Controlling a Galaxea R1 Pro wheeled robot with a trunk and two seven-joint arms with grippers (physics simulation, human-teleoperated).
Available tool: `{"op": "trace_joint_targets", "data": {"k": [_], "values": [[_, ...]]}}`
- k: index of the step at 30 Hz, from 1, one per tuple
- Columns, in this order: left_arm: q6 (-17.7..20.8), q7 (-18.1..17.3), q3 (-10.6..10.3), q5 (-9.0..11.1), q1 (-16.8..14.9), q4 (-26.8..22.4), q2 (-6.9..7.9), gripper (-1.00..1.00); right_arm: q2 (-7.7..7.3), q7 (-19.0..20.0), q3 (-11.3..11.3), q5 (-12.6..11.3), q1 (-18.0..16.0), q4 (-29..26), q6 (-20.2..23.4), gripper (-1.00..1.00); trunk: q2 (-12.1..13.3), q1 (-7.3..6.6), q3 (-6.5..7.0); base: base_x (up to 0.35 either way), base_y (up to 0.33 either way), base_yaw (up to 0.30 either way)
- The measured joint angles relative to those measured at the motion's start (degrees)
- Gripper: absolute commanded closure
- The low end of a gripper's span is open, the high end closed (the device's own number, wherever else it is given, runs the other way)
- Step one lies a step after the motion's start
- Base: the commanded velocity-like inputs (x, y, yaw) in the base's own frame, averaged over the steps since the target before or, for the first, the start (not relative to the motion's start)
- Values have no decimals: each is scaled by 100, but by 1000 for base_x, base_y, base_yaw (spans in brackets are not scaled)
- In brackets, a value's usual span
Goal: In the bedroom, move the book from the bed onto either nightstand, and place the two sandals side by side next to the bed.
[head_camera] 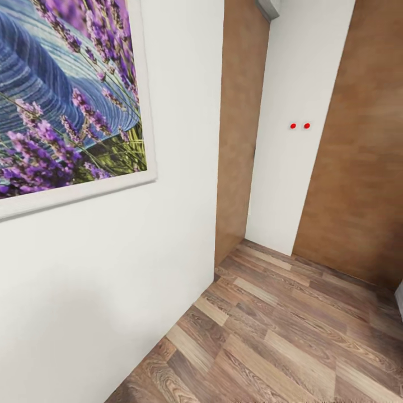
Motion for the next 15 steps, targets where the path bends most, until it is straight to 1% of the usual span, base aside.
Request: {"op": "trace_joint_targets", "data": {"k": [15], "values": [[0, -2, 0, 0, 0, 0, 0, -100, 0, -2, 0, 0, 0, 0, 0, -100, 0, 0, 0, 2, 0, -218]]}}
